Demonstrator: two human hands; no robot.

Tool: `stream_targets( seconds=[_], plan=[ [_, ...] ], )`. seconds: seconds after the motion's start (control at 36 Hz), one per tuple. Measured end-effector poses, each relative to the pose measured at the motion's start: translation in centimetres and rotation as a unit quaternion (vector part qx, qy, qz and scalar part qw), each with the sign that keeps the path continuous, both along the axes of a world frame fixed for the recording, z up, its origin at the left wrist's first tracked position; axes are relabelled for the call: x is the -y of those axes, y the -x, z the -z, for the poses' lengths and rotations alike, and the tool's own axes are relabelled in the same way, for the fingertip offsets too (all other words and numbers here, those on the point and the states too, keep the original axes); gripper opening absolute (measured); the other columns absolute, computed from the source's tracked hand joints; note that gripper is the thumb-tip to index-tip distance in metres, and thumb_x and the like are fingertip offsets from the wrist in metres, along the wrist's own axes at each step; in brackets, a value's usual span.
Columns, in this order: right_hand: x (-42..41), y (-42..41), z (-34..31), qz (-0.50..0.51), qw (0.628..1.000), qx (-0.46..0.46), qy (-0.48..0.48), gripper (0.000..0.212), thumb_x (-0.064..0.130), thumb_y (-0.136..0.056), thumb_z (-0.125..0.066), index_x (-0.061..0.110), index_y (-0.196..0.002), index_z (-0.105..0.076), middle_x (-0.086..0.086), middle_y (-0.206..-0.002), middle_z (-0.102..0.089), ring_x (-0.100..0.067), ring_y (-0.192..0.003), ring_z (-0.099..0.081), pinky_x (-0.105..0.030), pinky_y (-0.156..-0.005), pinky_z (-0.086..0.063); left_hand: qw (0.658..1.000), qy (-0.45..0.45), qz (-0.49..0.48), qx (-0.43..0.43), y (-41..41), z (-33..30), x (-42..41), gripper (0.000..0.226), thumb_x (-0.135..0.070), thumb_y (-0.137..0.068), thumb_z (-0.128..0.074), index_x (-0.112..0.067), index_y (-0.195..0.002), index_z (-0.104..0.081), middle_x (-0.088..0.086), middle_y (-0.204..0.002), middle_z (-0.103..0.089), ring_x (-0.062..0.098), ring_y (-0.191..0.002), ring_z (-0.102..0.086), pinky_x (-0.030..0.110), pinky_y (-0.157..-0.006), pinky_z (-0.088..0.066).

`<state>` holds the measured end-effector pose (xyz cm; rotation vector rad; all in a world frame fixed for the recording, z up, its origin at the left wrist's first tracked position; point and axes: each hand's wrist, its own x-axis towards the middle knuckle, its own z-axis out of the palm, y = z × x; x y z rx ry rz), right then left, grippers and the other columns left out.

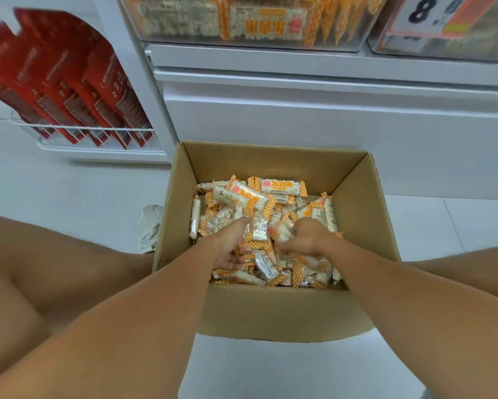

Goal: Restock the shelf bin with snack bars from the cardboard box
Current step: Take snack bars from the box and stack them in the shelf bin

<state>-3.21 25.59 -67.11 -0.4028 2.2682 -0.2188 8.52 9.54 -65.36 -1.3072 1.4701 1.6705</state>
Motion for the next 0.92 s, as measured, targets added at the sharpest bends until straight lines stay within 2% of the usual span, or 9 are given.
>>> stream_targets(
  seconds=[0.08, 0.17, 0.31, 0.44, 0.61, 0.67, 0.75, 0.83, 0.92],
  plan=[
    [0.3, 1.1, -2.0, 0.2, 0.956, 0.154, 0.152, 0.09, 0.045, -0.075, -0.079, 0.003, -0.145, -0.041, -0.011, -0.146, -0.046, -0.026, -0.126, -0.048, -0.034, -0.096, -0.045, 0.999, -0.007, -0.003, -0.041, 0.5, -0.9, 0.0, 0.062, -0.069, -0.097, -0.033, -0.026, -0.14, -0.04, 0.003, -0.067, -0.047, 0.018, -0.061, -0.054, 0.034, -0.076, -0.056],
    [1.1, 1.4, -4.4, 0.246, 0.912, 0.199, 0.26, 0.126, 0.067, -0.052, -0.085, 0.013, -0.154, -0.034, -0.006, -0.16, -0.036, -0.024, -0.146, -0.032, -0.044, -0.119, -0.024, 0.994, -0.035, -0.004, -0.105, 1.3, -2.8, -0.2, 0.078, -0.079, -0.089, -0.04, -0.035, -0.153, -0.03, 0.008, -0.098, -0.061, 0.02, -0.076, -0.07, 0.037, -0.084, -0.06],
    [3.0, 0.9, -9.4, 0.262, 0.879, 0.168, 0.362, 0.086, 0.067, -0.084, -0.065, 0.011, -0.147, -0.048, -0.004, -0.151, -0.046, -0.02, -0.134, -0.043, -0.037, -0.108, -0.031, 0.972, -0.087, 0.047, -0.215, 3.4, -7.0, -1.2, 0.097, -0.084, -0.066, -0.068, -0.03, -0.144, -0.05, 0.006, -0.143, -0.057, 0.023, -0.125, -0.059, 0.047, -0.093, -0.057],
    [3.4, 0.5, -13.2, 0.29, 0.837, 0.214, 0.411, 0.061, 0.063, -0.093, -0.055, 0.013, -0.126, -0.067, -0.01, -0.127, -0.069, -0.025, -0.118, -0.064, -0.046, -0.108, -0.046, 0.951, -0.092, 0.02, -0.295, 3.4, -10.3, -1.6, 0.06, -0.042, -0.082, -0.078, -0.018, -0.132, -0.054, 0.005, -0.12, -0.071, 0.027, -0.11, -0.068, 0.052, -0.086, -0.059],
    [3.7, -0.8, -14.9, 0.241, 0.809, 0.319, 0.43, 0.092, 0.077, -0.094, -0.015, 0.009, -0.135, -0.061, -0.012, -0.128, -0.068, -0.016, -0.111, -0.067, -0.025, -0.083, -0.05, 0.955, 0.0, 0.01, -0.297, 2.0, -10.8, -1.6, 0.053, -0.026, -0.081, -0.083, -0.023, -0.127, -0.056, 0.002, -0.116, -0.073, 0.019, -0.1, -0.07, 0.05, -0.086, -0.06],
    [3.8, -1.2, -14.5, 0.207, 0.825, 0.339, 0.401, 0.096, 0.083, -0.089, -0.012, 0.016, -0.14, -0.058, -0.008, -0.136, -0.064, -0.017, -0.121, -0.061, -0.031, -0.097, -0.046, 0.958, 0.001, 0.004, -0.287, 1.6, -10.2, -1.3, 0.053, -0.029, -0.079, -0.084, -0.021, -0.126, -0.061, 0.002, -0.116, -0.074, 0.018, -0.094, -0.07, 0.047, -0.086, -0.06],
    [4.2, -1.5, -13.2, 0.168, 0.848, 0.341, 0.368, 0.075, 0.08, -0.092, -0.024, 0.029, -0.133, -0.06, 0.007, -0.138, -0.056, -0.016, -0.127, -0.047, -0.053, -0.115, -0.022, 0.965, -0.015, -0.037, -0.258, 0.7, -8.9, -0.5, 0.074, -0.031, -0.072, -0.089, -0.016, -0.135, -0.055, 0.006, -0.127, -0.068, 0.024, -0.108, -0.068, 0.047, -0.083, -0.06],
    [4.9, -2.2, -11.8, 0.195, 0.872, 0.279, 0.351, 0.047, 0.055, -0.096, -0.057, 0.022, -0.129, -0.062, -0.004, -0.132, -0.06, -0.016, -0.11, -0.057, -0.051, -0.105, -0.044, 0.974, 0.027, -0.055, -0.219, -0.6, -7.7, 0.1, 0.095, -0.032, -0.073, -0.089, -0.019, -0.151, -0.035, -0.001, -0.146, -0.051, 0.025, -0.127, -0.052, 0.048, -0.092, -0.056],
    [5.7, -2.5, -9.4, 0.212, 0.887, 0.245, 0.33, 0.035, 0.037, -0.086, -0.078, 0.012, -0.106, -0.066, -0.007, -0.101, -0.064, -0.021, -0.09, -0.063, -0.048, -0.092, -0.058, 0.976, 0.062, -0.076, -0.195, -1.6, -5.8, 0.6, 0.109, -0.041, -0.058, -0.094, -0.024, -0.15, -0.038, 0.0, -0.145, -0.052, 0.02, -0.119, -0.054, 0.036, -0.076, -0.052]
  ],
)
